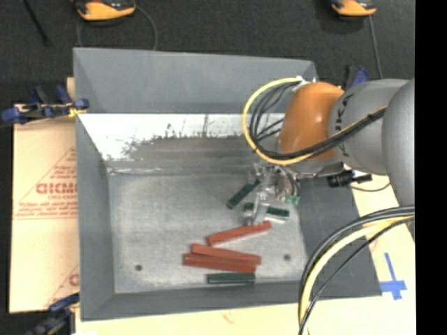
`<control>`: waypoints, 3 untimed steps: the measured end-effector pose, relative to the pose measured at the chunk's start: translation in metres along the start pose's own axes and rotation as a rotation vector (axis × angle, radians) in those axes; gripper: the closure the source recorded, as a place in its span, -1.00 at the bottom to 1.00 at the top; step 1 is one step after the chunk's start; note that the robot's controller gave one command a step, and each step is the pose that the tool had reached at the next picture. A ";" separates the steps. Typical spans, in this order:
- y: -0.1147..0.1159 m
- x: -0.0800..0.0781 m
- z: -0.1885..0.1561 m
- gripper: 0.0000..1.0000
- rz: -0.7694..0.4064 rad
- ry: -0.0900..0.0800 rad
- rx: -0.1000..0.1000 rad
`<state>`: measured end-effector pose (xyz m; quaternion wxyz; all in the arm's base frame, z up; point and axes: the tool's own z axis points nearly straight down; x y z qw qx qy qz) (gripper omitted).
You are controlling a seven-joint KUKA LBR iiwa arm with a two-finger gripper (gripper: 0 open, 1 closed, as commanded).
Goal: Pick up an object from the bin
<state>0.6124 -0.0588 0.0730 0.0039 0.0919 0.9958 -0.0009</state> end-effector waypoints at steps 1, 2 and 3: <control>0.002 -0.001 -0.003 1.00 -0.003 -0.004 -0.001; 0.018 0.013 -0.038 1.00 -0.509 -0.002 -0.002; 0.018 0.014 -0.037 -1.00 -0.506 0.000 -0.004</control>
Offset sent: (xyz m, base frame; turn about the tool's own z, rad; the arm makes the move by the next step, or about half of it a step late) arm 0.0000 0.0000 0.0000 0.0000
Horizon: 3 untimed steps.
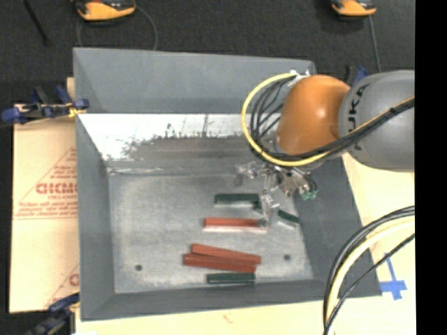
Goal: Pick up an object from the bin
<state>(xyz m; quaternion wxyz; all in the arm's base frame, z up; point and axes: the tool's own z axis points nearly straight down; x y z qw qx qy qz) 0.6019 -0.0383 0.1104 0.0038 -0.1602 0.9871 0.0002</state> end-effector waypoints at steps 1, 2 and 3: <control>0.000 0.000 0.000 1.00 0.002 0.000 -0.001; 0.000 0.000 0.000 -1.00 0.003 0.000 -0.001; 0.002 -0.017 0.041 -1.00 -0.044 0.003 0.002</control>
Offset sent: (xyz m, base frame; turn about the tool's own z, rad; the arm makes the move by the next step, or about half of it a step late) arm 0.0000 0.0000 0.0000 0.0000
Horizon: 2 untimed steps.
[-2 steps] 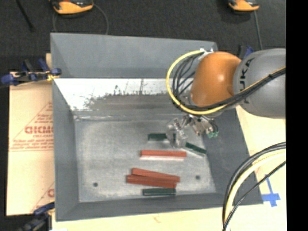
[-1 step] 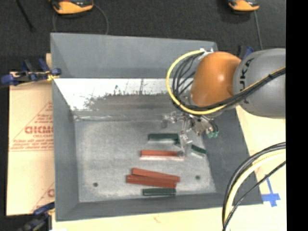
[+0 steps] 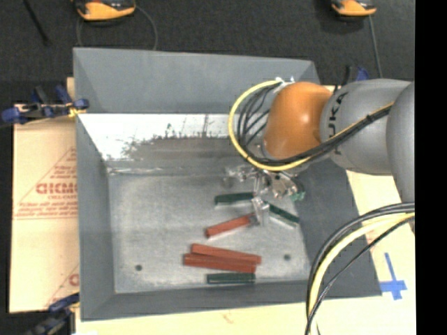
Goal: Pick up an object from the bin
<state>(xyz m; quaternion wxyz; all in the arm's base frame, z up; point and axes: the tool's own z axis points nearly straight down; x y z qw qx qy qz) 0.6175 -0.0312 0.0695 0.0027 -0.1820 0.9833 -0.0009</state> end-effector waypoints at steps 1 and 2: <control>-0.001 -0.002 -0.006 1.00 0.003 -0.001 -0.001; 0.016 0.028 -0.147 1.00 -0.020 -0.006 0.004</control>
Offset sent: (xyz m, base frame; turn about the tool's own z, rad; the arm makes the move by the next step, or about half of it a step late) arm 0.0000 0.0000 0.0000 0.0000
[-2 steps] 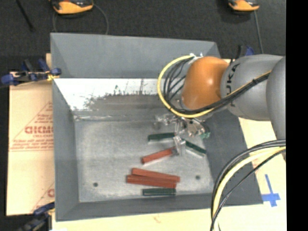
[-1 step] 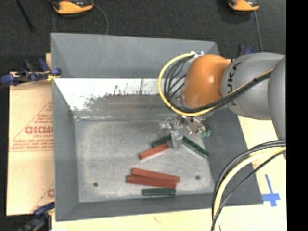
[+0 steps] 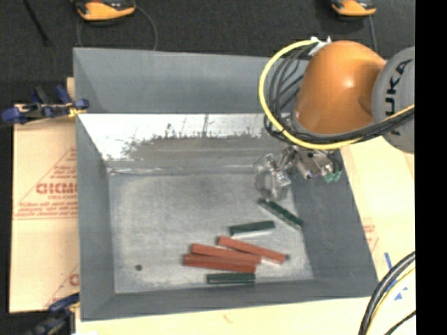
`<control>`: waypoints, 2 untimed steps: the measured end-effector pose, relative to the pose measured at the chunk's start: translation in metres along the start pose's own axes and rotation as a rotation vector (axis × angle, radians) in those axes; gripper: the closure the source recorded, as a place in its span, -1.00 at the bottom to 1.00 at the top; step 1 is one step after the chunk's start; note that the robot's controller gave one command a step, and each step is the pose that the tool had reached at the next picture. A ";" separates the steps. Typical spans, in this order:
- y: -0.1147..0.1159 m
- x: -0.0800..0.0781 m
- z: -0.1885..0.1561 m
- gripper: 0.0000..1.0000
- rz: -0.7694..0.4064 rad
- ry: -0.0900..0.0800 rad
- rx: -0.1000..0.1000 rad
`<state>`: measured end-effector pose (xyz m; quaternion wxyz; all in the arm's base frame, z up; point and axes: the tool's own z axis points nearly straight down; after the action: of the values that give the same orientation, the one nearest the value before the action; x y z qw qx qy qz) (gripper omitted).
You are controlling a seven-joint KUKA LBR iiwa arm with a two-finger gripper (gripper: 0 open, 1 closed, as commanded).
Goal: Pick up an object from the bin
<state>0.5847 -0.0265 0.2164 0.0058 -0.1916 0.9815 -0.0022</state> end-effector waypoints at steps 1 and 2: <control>0.001 0.001 0.005 -1.00 0.001 0.007 -0.005; -0.008 0.019 0.147 -1.00 0.428 0.011 -0.005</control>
Offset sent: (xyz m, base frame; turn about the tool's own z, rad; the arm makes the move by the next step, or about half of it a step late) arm 0.0000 0.0000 0.0000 0.0000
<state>0.5720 -0.0417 0.0693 0.0001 0.0212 0.9998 0.0006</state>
